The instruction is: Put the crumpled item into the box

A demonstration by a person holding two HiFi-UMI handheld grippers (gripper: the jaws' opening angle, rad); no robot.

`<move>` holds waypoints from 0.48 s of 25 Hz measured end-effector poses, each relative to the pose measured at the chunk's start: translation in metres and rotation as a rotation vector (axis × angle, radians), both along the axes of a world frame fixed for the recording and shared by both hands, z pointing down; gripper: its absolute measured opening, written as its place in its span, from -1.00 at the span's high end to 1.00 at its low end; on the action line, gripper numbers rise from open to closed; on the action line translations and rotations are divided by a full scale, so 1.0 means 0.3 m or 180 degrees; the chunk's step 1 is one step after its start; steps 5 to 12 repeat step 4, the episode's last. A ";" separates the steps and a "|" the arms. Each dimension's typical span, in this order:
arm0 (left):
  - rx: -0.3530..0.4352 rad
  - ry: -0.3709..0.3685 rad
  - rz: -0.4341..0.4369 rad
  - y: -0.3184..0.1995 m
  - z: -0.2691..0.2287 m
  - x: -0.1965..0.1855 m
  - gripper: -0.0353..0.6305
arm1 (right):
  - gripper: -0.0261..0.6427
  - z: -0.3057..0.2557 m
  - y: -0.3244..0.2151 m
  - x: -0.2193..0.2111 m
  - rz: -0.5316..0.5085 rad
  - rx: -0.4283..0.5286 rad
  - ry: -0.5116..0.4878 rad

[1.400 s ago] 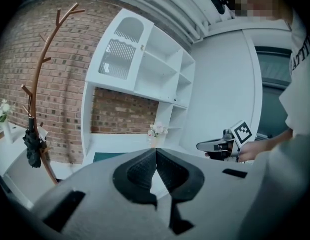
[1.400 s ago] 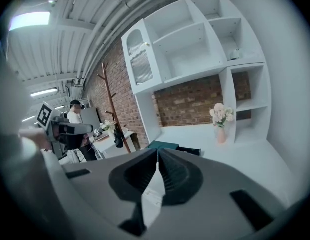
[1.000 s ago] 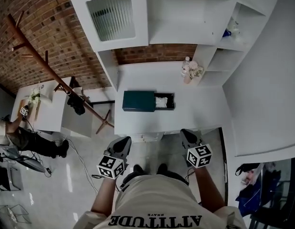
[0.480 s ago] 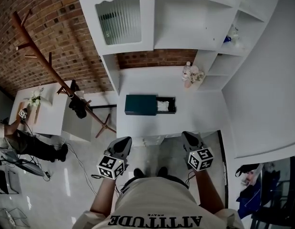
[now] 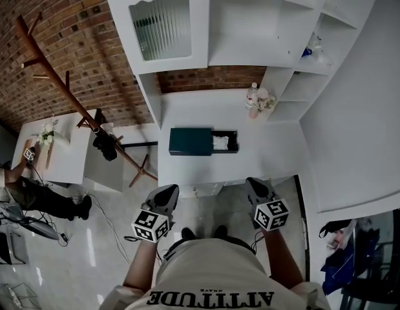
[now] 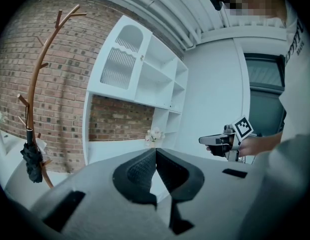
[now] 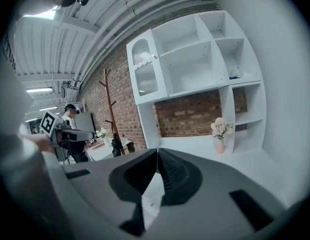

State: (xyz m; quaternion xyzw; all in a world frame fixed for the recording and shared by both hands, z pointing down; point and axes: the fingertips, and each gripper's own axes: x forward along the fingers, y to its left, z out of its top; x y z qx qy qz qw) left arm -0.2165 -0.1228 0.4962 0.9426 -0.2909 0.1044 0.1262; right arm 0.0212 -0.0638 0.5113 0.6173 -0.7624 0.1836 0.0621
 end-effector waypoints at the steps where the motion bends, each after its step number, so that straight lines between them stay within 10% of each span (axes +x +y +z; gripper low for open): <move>1: 0.0004 0.0005 -0.0004 -0.001 -0.002 0.000 0.82 | 0.83 0.001 0.001 0.001 0.0006 0.0000 -0.0003; 12: 0.0013 0.0016 -0.0011 -0.007 -0.006 -0.003 0.82 | 0.83 0.000 0.000 0.003 0.0024 0.0002 -0.0016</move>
